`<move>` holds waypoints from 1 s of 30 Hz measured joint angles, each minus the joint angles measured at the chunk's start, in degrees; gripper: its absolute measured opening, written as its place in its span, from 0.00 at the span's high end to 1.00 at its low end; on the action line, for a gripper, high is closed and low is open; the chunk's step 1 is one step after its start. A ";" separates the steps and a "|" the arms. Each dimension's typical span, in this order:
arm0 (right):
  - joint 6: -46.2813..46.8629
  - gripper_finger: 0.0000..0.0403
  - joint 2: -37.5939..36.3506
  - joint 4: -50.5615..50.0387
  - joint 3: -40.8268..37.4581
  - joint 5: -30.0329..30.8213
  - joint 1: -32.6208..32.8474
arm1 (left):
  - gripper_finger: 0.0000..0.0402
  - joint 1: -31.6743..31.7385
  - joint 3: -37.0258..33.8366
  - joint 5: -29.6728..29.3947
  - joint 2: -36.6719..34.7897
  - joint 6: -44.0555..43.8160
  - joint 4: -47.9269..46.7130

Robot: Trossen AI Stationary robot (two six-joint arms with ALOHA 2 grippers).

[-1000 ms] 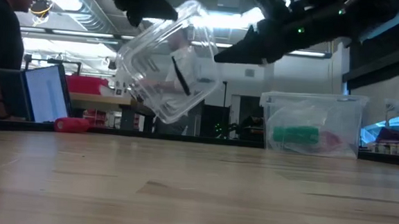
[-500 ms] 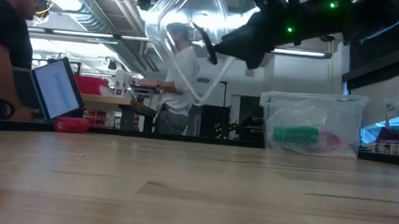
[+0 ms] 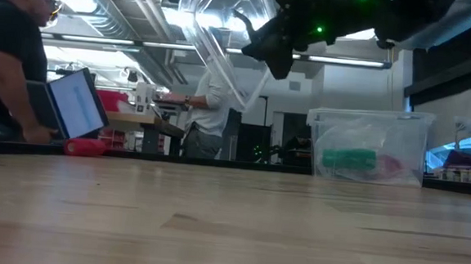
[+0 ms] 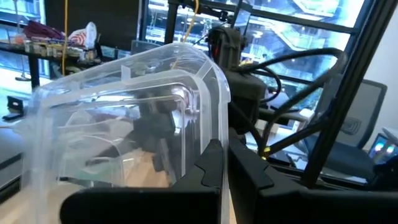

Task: Roll bandage
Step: Close the transparent container

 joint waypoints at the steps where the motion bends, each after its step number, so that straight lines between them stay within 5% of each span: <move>1: -0.23 0.40 0.04 -0.08 0.40 0.06 -0.12 | 1.00 -0.02 -0.02 0.06 0.00 -0.02 0.00; 8: -1.13 0.48 0.01 -0.48 1.91 -0.05 -0.34 | 1.00 -0.52 -0.01 0.11 0.00 -0.07 0.18; 16: -0.97 0.91 0.01 -1.85 1.93 -0.30 -0.24 | 1.00 -0.52 -0.01 -0.22 0.00 -0.87 0.31; 30: -0.54 0.92 -2.45 -6.75 3.36 1.57 0.58 | 0.79 1.72 0.00 0.54 -2.14 0.26 -3.81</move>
